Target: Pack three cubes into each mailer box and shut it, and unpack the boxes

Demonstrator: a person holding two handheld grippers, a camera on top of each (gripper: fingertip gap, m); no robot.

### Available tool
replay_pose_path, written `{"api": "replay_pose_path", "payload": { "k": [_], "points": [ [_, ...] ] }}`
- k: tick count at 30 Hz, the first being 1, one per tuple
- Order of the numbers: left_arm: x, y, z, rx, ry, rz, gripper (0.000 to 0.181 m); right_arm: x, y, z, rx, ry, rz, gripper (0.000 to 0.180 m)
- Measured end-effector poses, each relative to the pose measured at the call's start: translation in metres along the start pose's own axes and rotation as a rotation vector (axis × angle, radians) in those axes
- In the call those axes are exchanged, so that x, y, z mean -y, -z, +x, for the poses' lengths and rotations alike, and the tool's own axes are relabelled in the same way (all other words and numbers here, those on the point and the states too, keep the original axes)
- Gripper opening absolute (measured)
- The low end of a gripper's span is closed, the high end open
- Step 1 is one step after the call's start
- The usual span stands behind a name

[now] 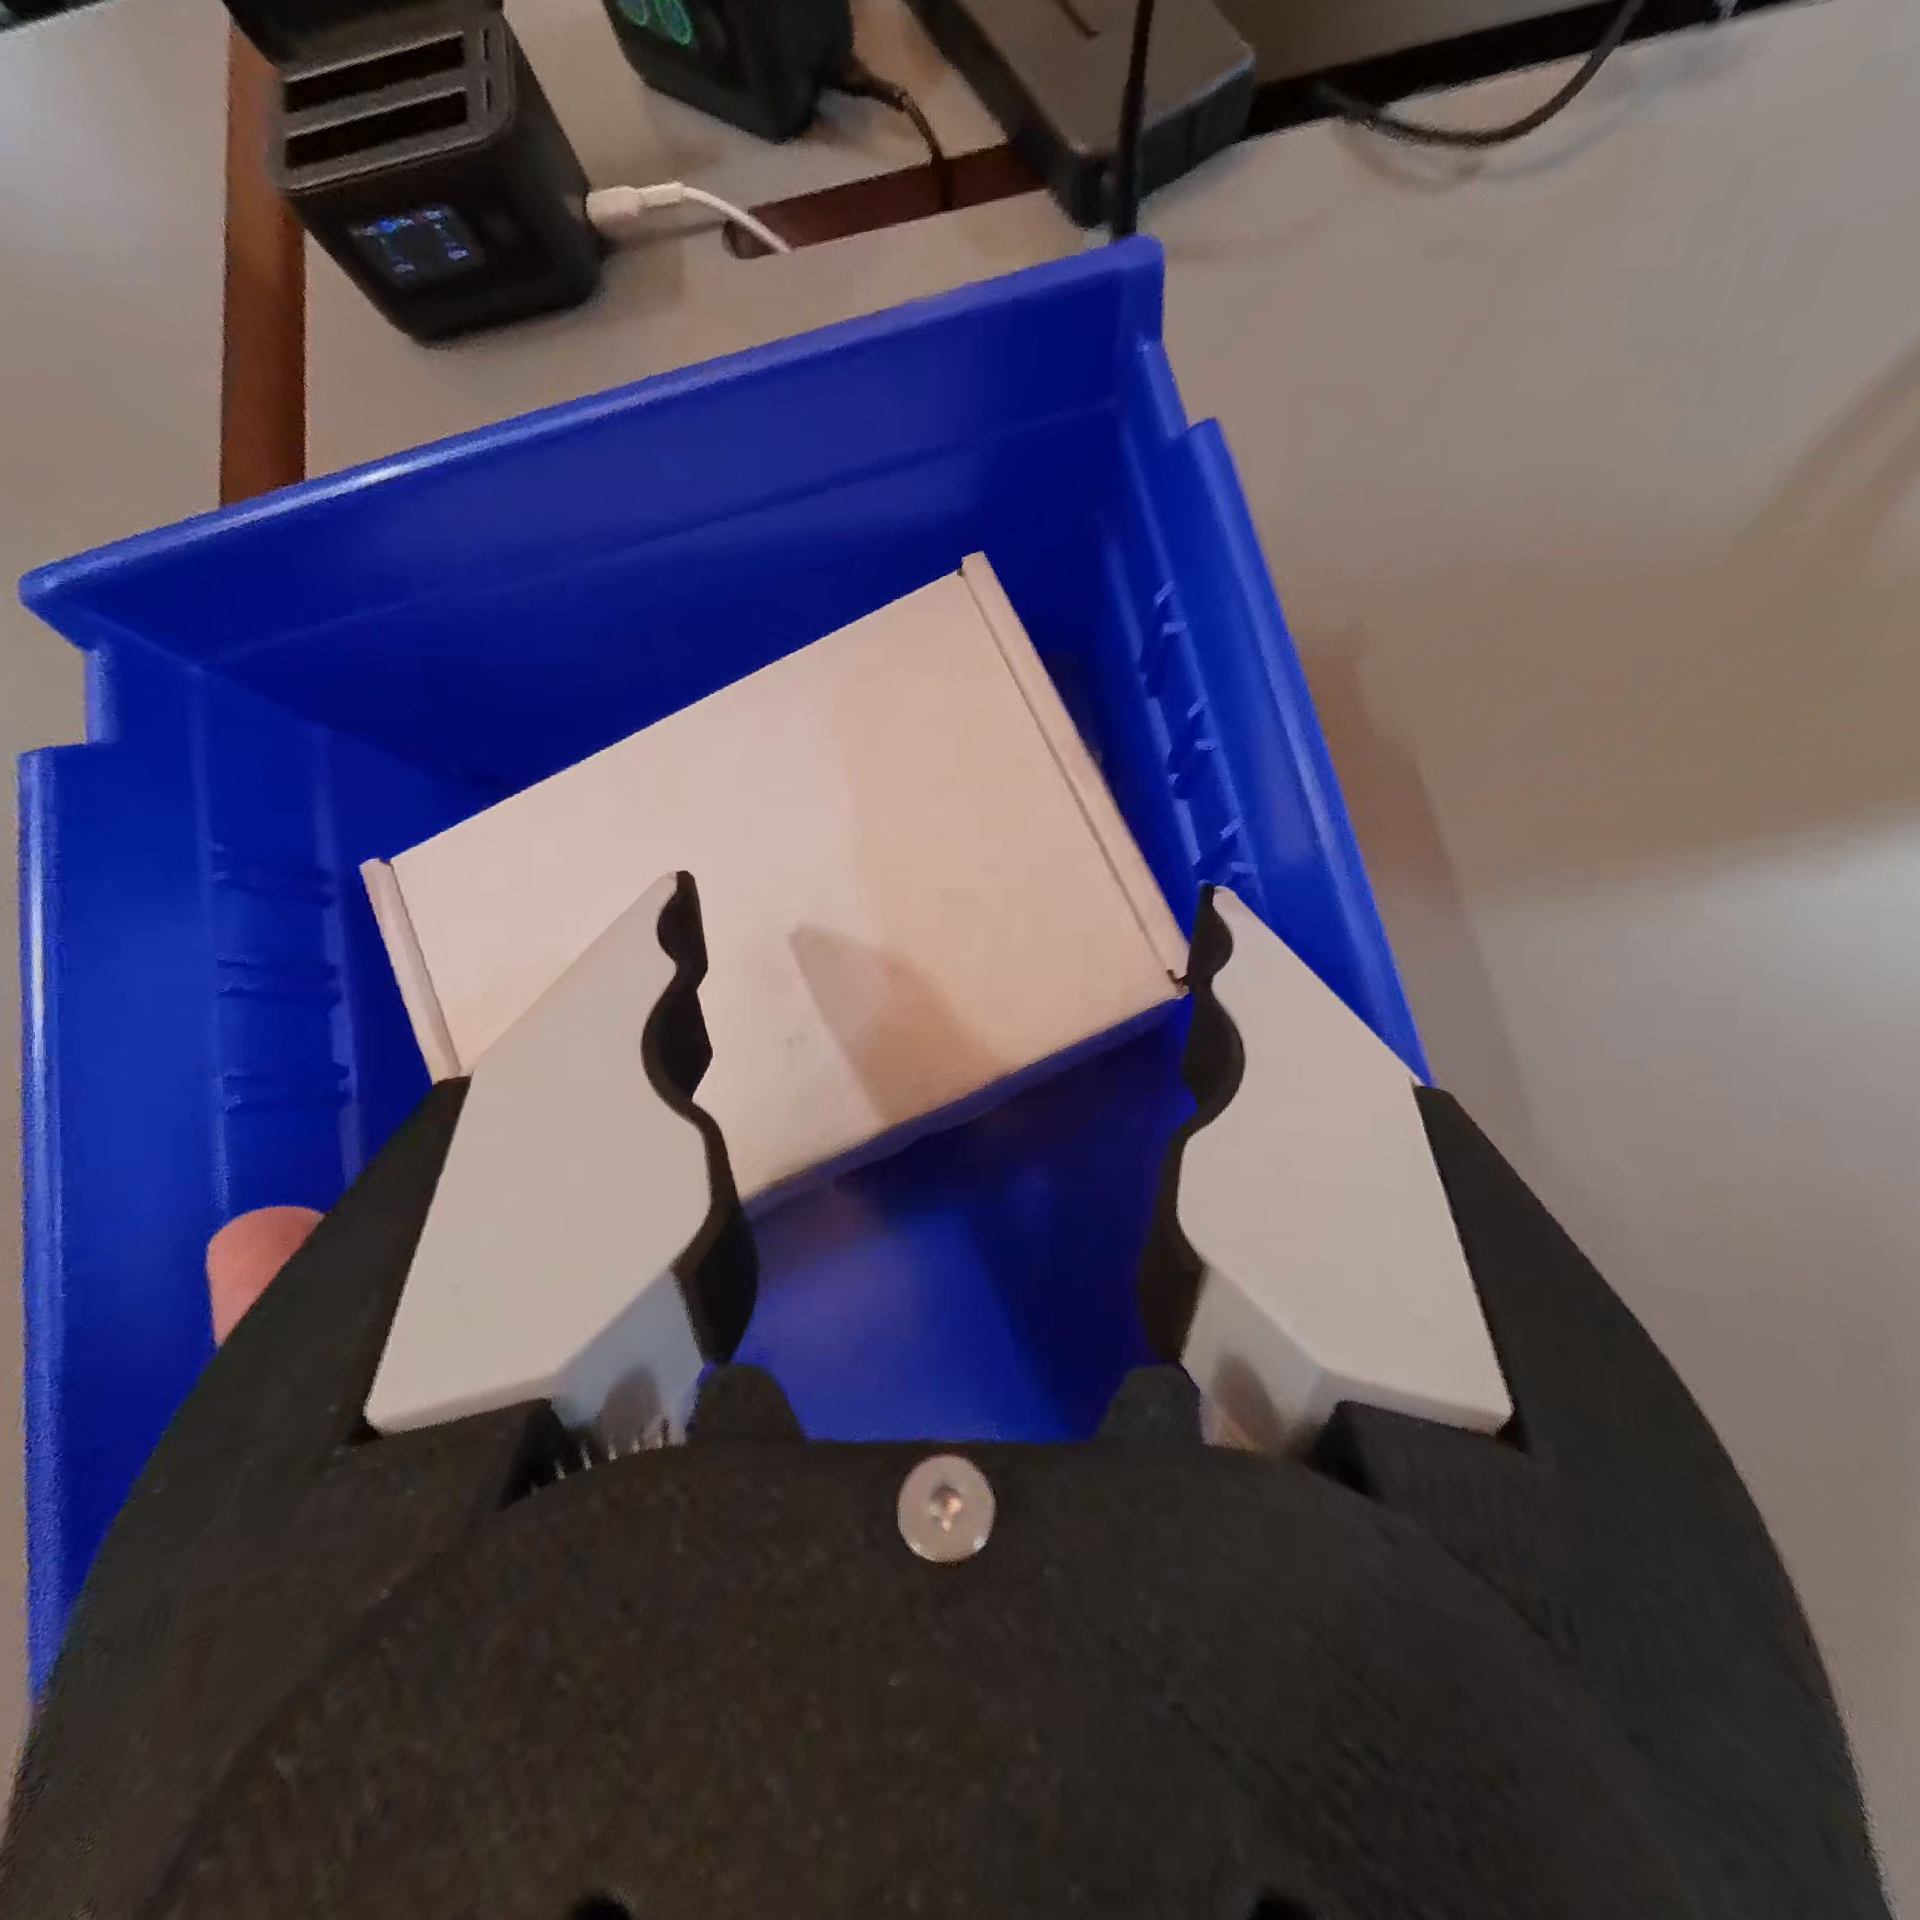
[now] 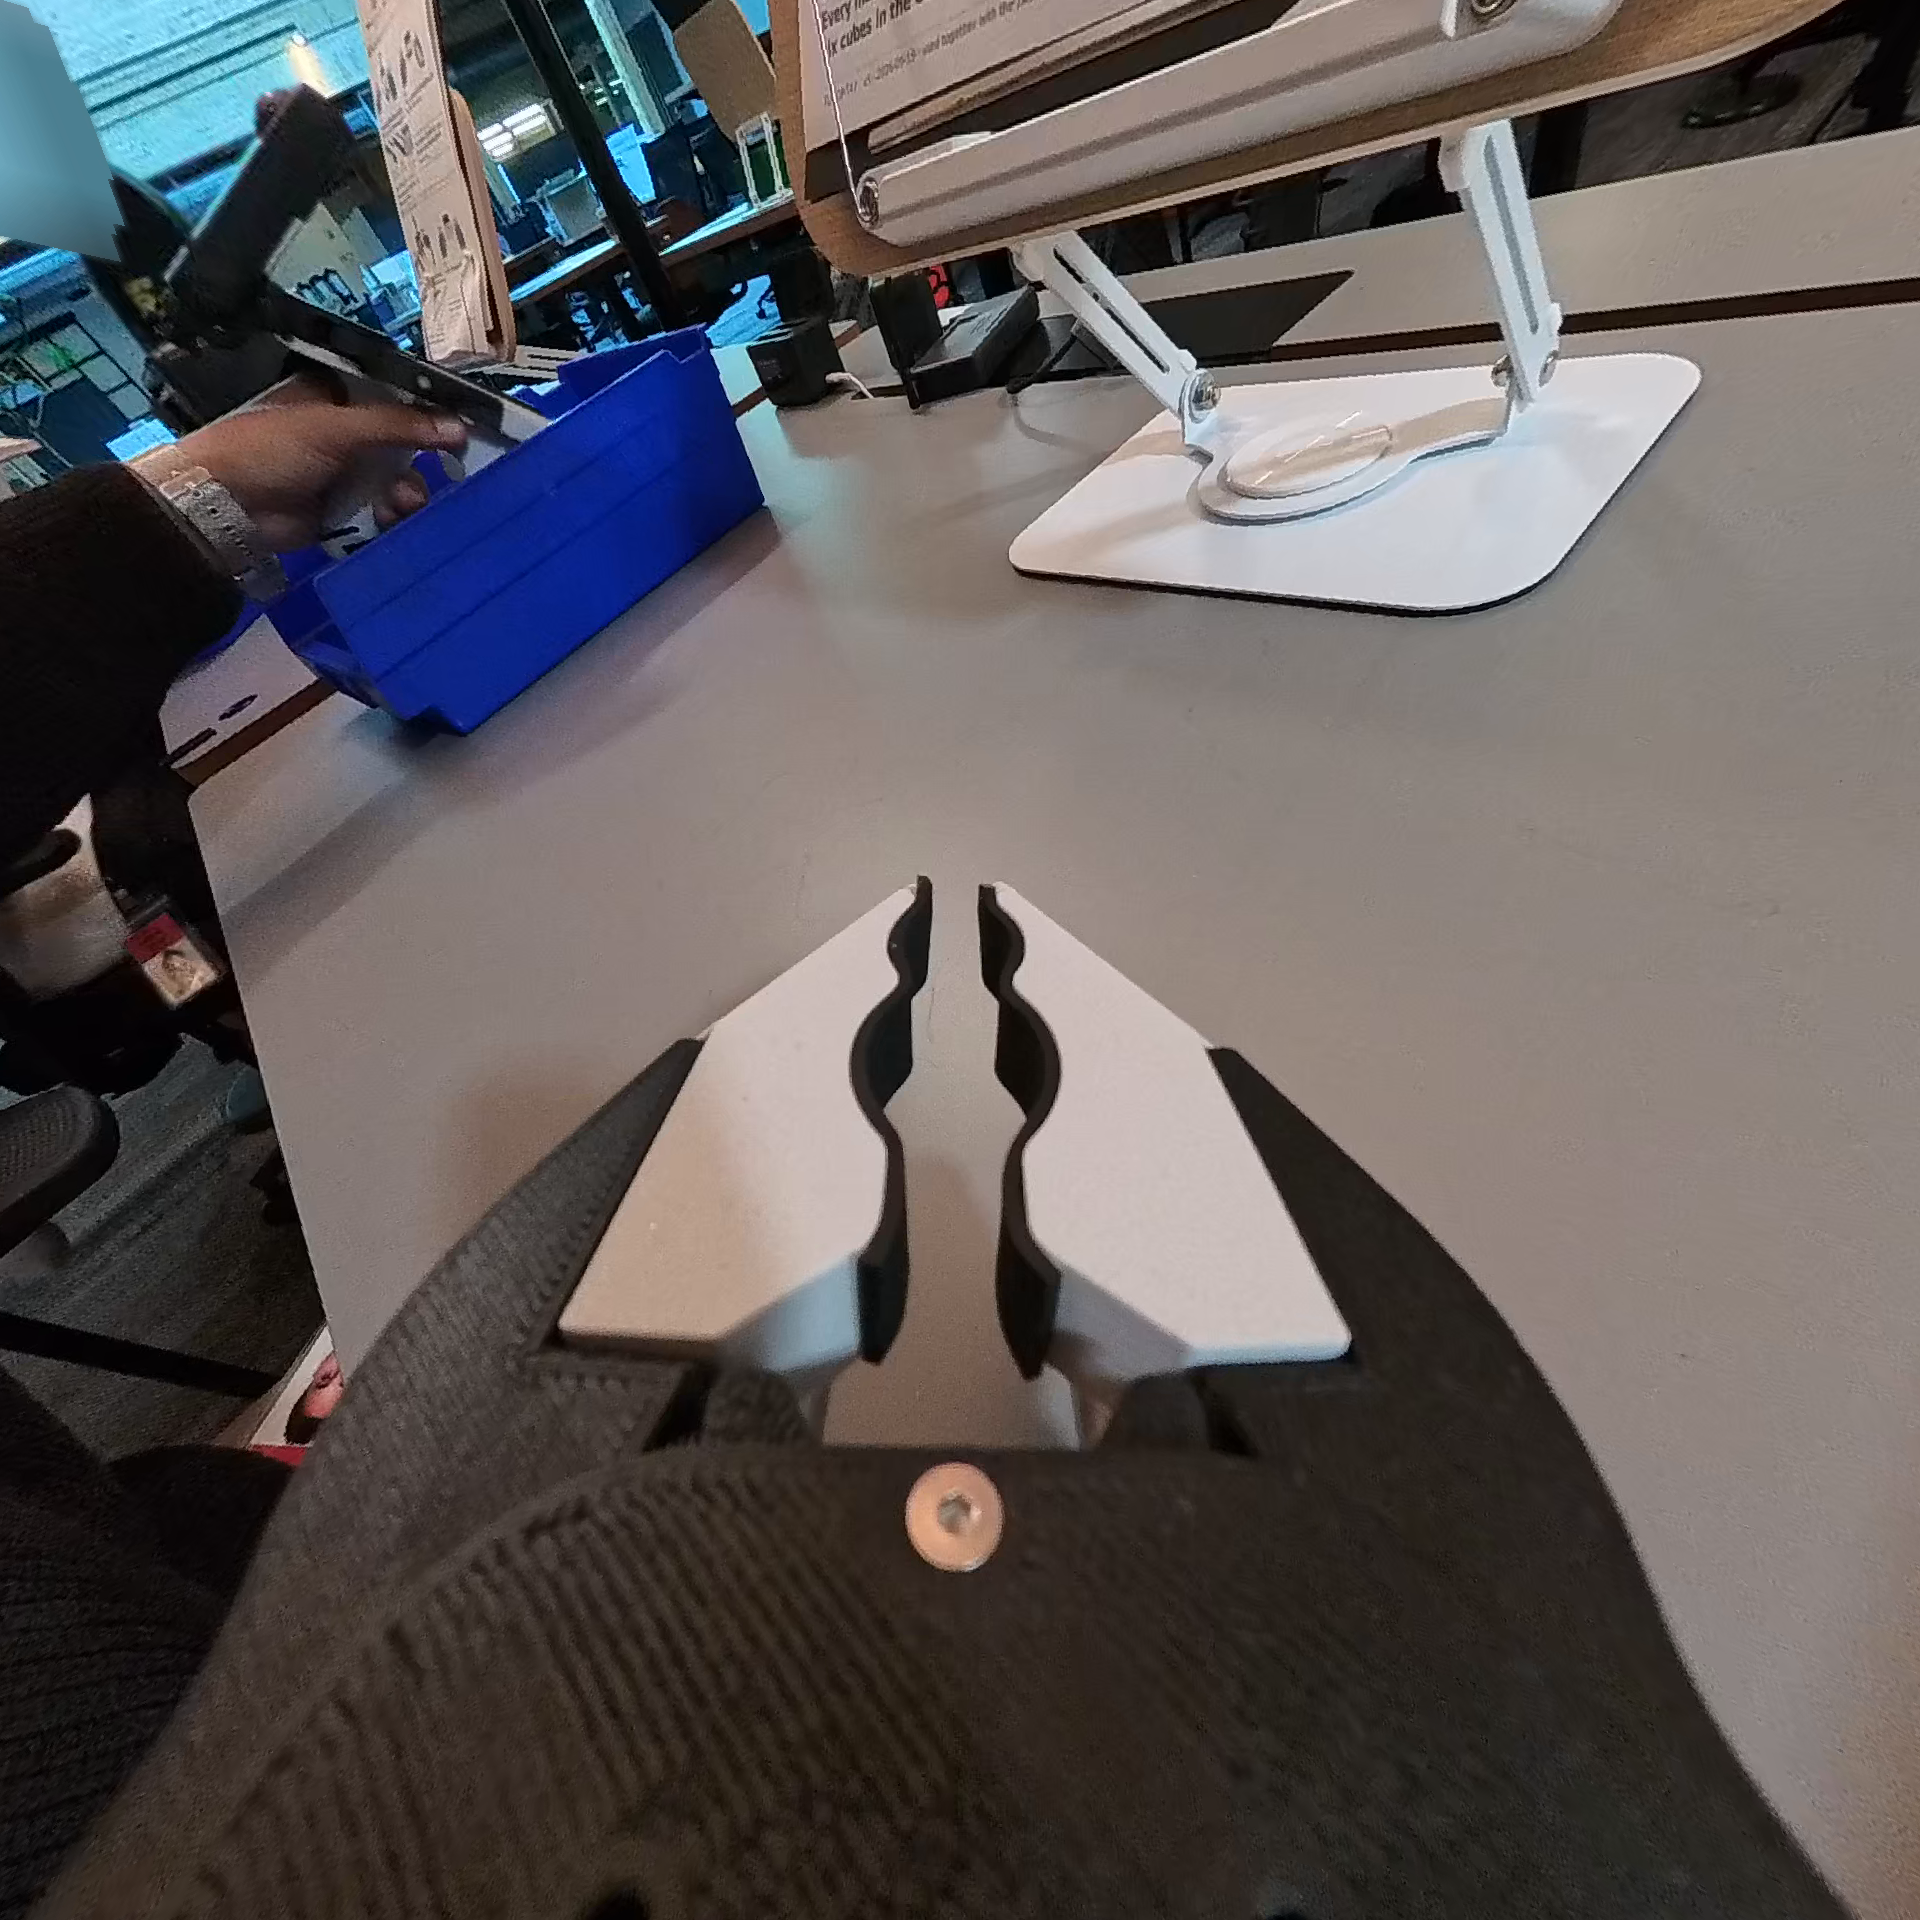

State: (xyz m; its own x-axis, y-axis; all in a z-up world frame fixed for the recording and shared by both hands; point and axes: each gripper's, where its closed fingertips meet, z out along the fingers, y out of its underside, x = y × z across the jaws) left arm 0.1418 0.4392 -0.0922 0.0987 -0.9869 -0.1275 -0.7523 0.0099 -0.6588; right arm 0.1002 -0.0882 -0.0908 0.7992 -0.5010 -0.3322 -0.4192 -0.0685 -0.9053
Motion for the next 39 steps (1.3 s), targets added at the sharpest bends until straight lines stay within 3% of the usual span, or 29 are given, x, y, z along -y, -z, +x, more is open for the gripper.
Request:
{"api": "replay_pose_path", "payload": {
  "k": [6,12,14,19,21,23,26,32,39],
  "points": [
    [-0.019,-0.007,0.004,-0.038,0.044,-0.119,0.095,0.0,0.0,0.0,0.002,0.001,-0.003,0.008],
    [0.002,0.014,-0.037,0.08,-0.085,-0.049,0.097,0.0,0.0,0.0,0.002,-0.005,0.0,0.008],
    [0.009,0.021,-0.045,0.08,-0.193,-0.044,0.1,-0.001,0.0,0.001,0.003,-0.011,-0.004,0.008],
    [0.001,0.024,-0.054,0.093,-0.714,-0.097,0.121,-0.001,-0.001,0.002,0.001,-0.024,-0.008,0.009],
    [-0.009,0.021,-0.055,0.061,-0.82,-0.183,0.117,-0.001,-0.001,0.004,-0.005,-0.033,-0.009,0.009],
    [-0.023,0.02,-0.047,-0.072,-0.786,-0.306,0.12,-0.002,-0.001,0.007,-0.015,-0.045,-0.012,0.009],
    [-0.038,0.019,-0.044,-0.219,-0.733,-0.445,0.107,-0.001,-0.001,0.011,-0.033,-0.067,-0.007,0.009],
    [-0.04,-0.005,-0.068,-0.17,-0.814,-0.517,0.111,0.001,0.002,0.025,-0.081,-0.138,0.014,0.007],
    [-0.043,-0.035,-0.073,-0.192,-0.859,-0.555,0.152,-0.002,0.001,0.034,-0.119,-0.182,-0.003,0.006]
  ]
}}
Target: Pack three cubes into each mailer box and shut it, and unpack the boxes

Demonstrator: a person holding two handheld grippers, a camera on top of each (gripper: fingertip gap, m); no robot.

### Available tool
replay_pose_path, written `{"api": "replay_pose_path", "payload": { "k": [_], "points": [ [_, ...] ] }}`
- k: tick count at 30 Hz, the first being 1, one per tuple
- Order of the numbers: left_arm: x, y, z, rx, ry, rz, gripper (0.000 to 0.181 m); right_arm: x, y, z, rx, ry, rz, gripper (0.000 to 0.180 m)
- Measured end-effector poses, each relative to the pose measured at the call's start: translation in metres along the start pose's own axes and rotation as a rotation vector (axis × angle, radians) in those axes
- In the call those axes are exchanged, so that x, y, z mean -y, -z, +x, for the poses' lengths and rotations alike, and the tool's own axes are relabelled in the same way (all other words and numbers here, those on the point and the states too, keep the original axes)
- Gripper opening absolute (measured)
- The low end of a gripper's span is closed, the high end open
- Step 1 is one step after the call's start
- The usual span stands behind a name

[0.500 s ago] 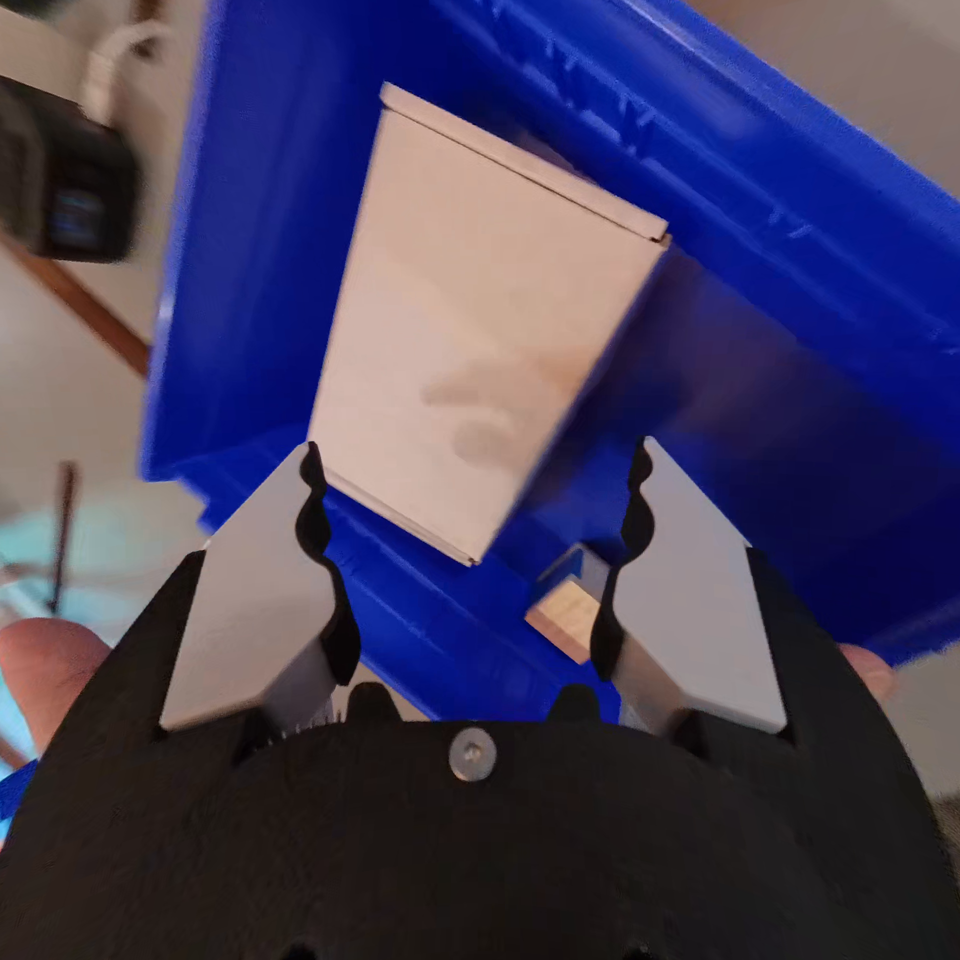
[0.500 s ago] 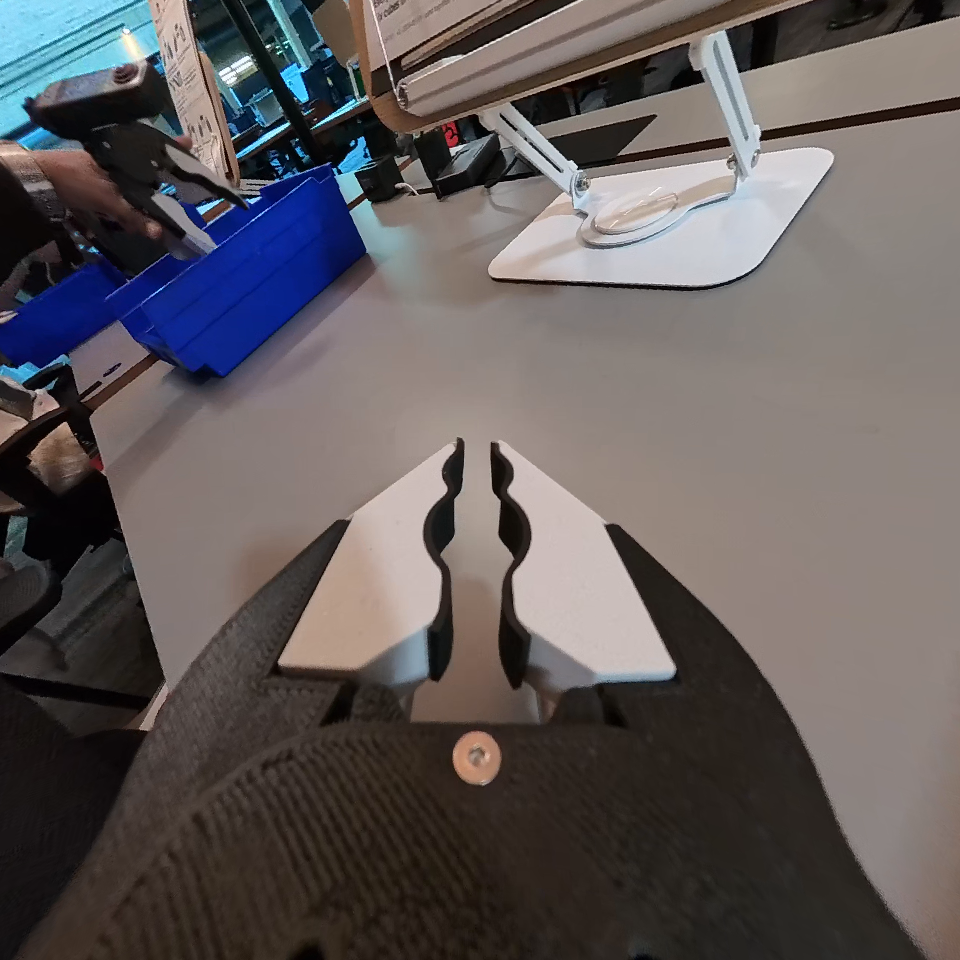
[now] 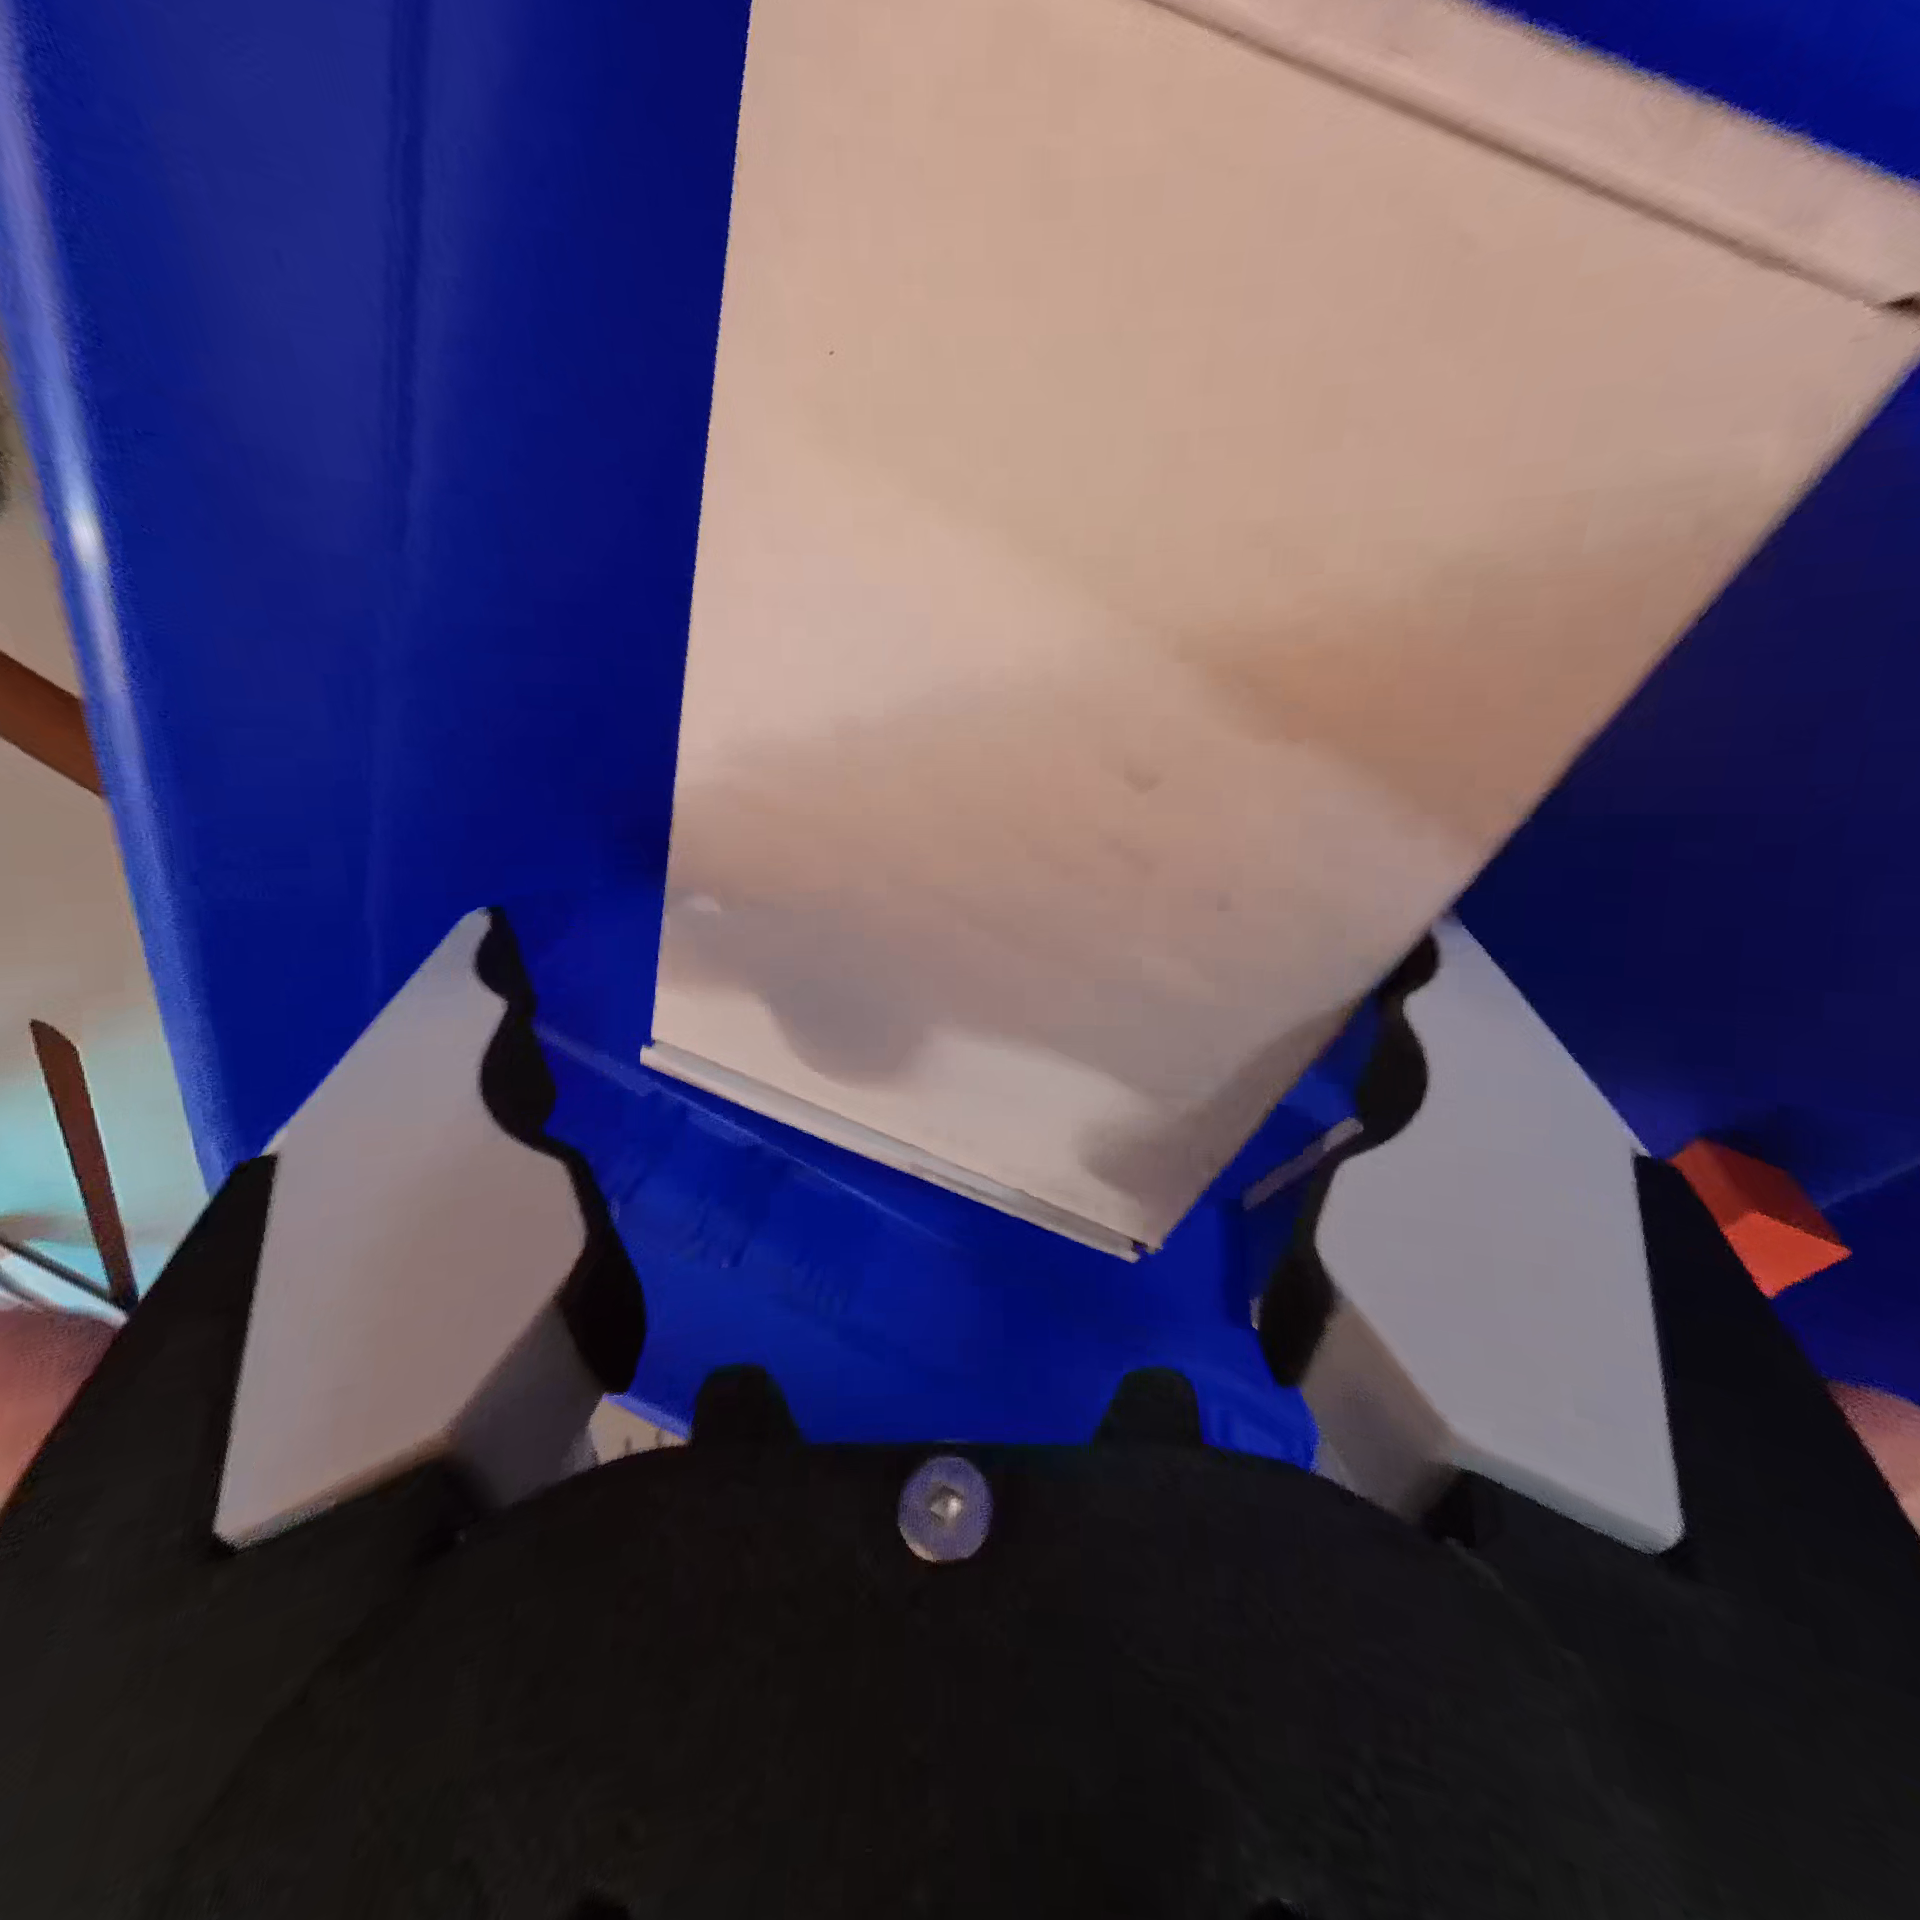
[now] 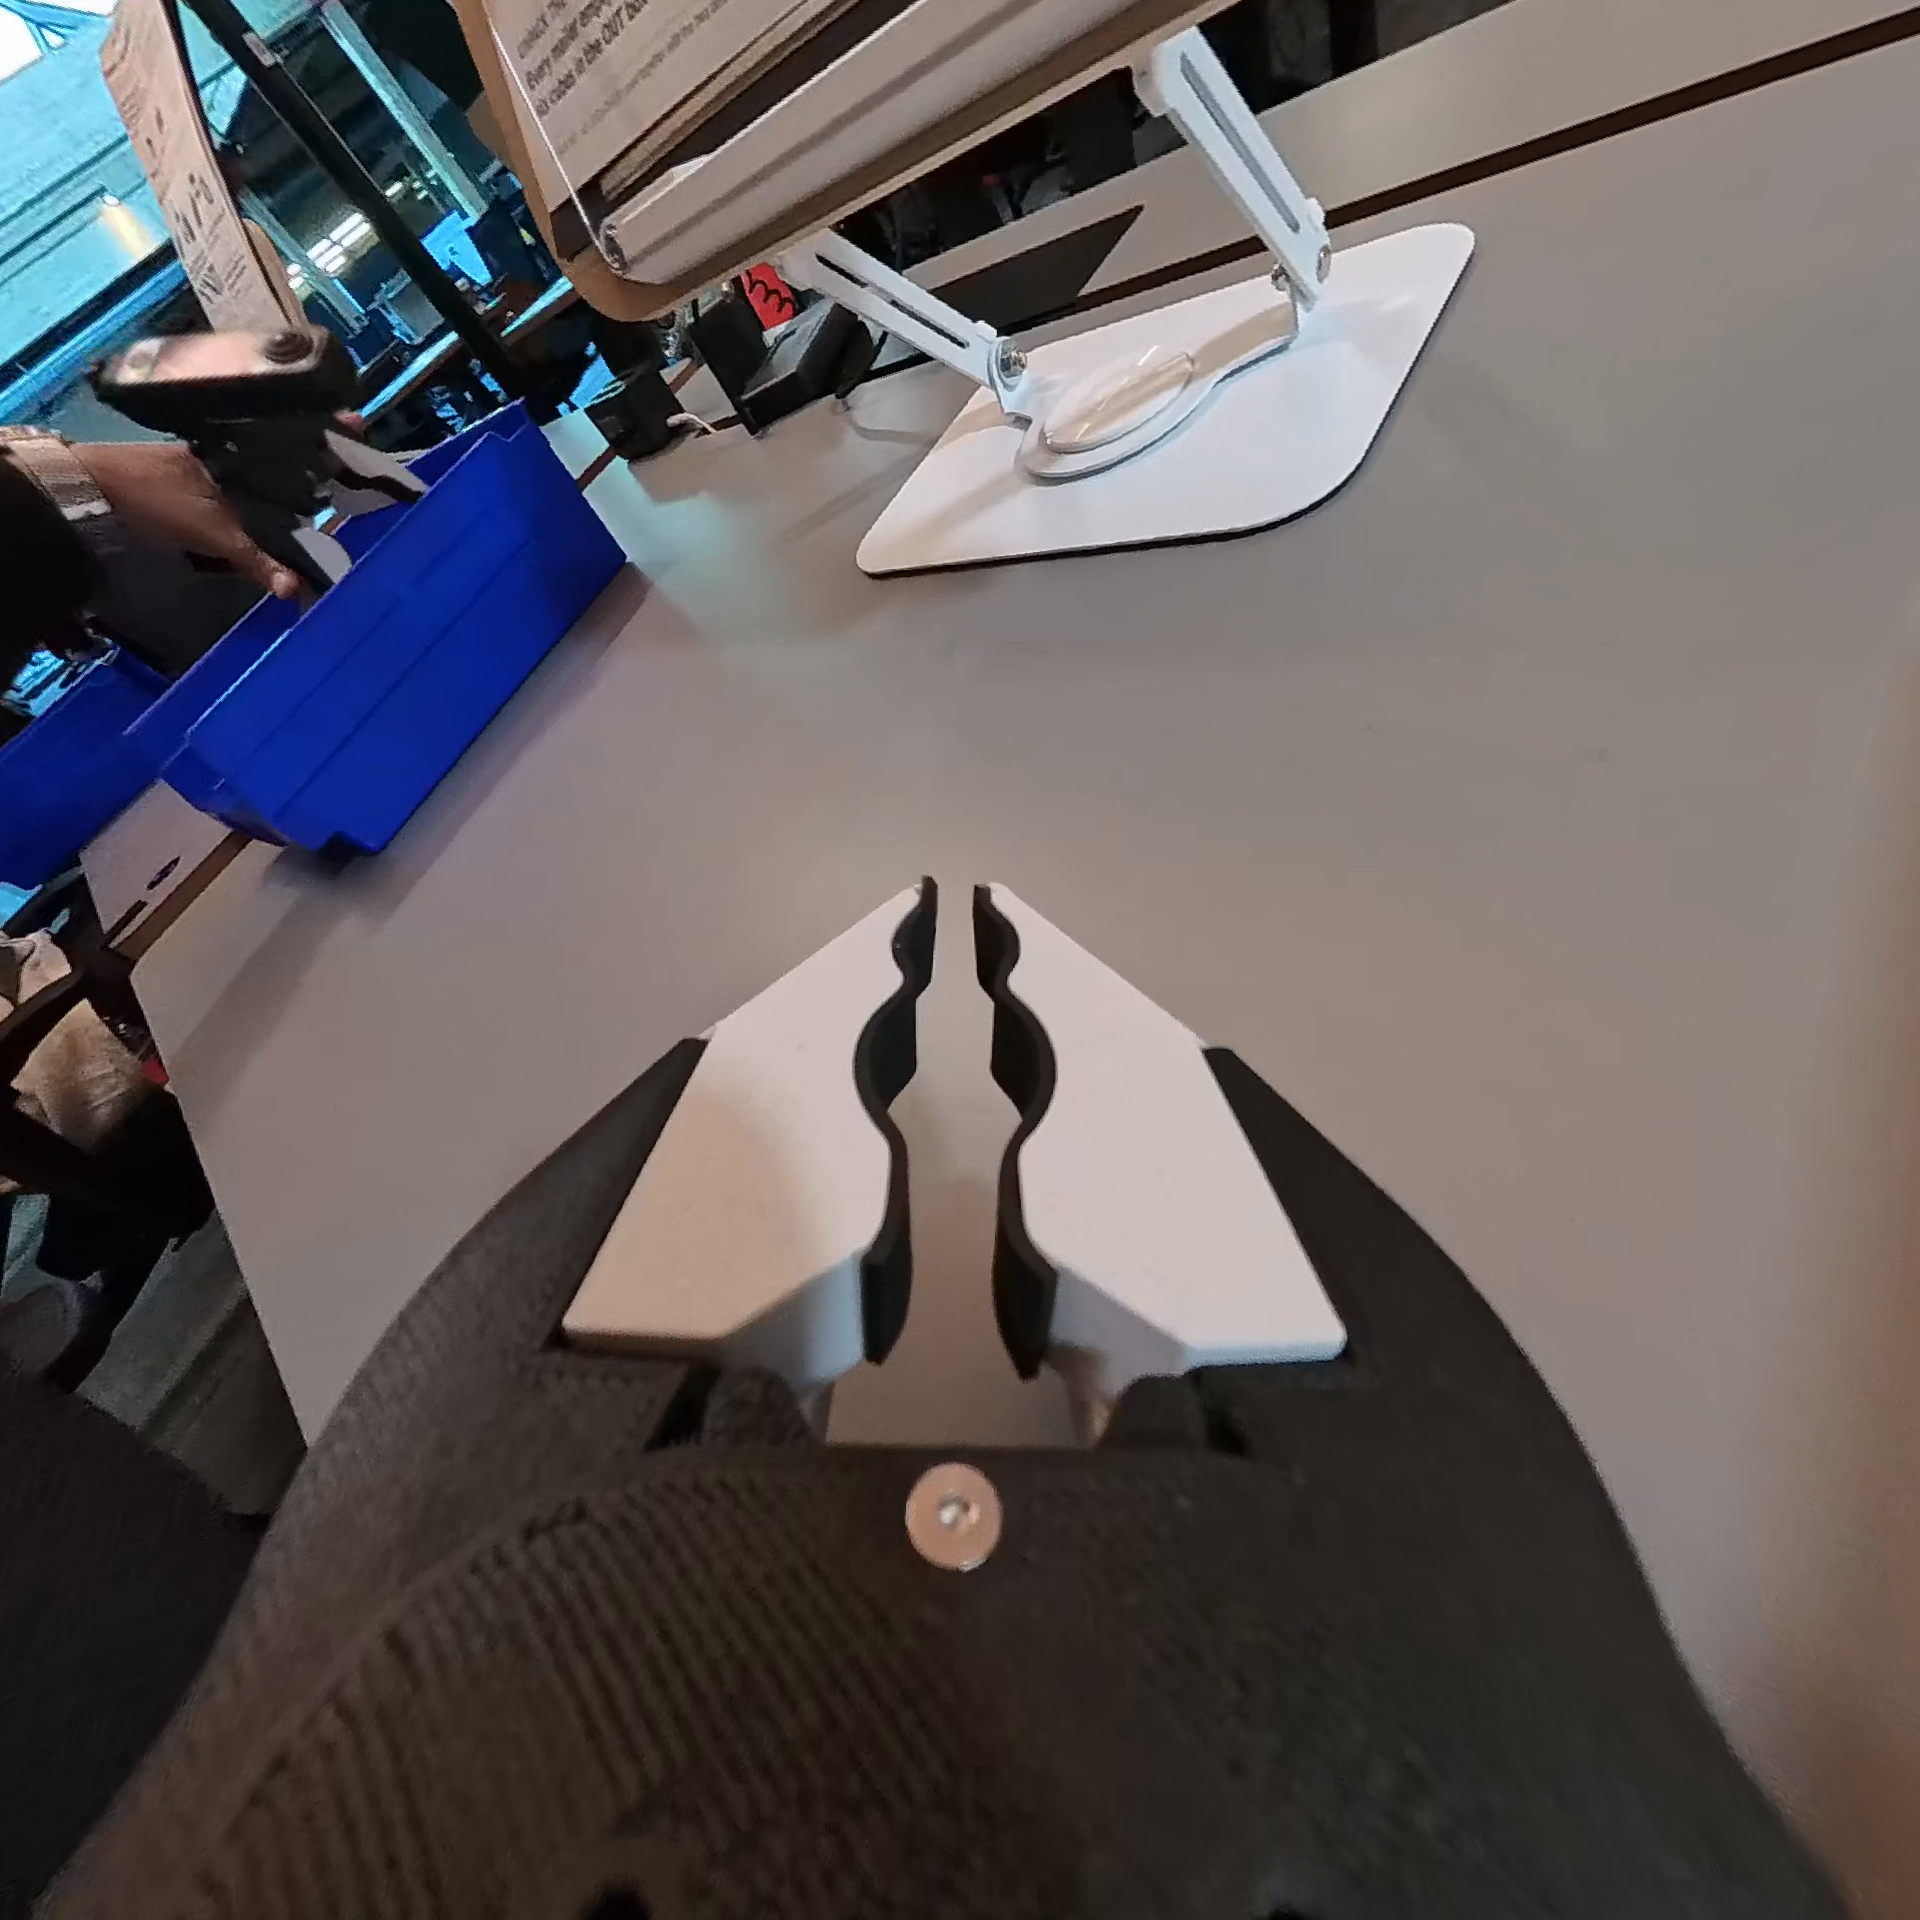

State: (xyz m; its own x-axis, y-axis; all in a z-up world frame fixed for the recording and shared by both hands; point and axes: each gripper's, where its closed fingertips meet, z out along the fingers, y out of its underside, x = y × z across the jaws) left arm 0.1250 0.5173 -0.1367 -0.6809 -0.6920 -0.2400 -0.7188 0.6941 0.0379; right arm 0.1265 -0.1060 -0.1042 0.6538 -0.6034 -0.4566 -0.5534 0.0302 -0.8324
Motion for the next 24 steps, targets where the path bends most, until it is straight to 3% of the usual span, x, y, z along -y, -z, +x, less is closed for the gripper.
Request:
{"api": "replay_pose_path", "payload": {
  "k": [5,15,19,24],
  "points": [
    [0.0,-0.018,0.014,-0.118,-0.024,-0.054,0.16,-0.003,-0.003,0.004,-0.017,-0.02,-0.022,0.005],
    [-0.009,-0.019,0.023,-0.127,-0.086,-0.111,0.154,0.0,-0.004,0.004,0.029,-0.121,0.008,0.005],
    [-0.004,0.002,0.026,-0.124,-0.03,-0.029,0.152,0.0,-0.004,0.001,0.037,-0.101,0.007,0.005],
    [-0.012,0.06,0.011,-0.019,0.047,0.073,0.151,-0.003,-0.007,-0.009,0.059,-0.041,-0.019,0.005]
  ]
}}
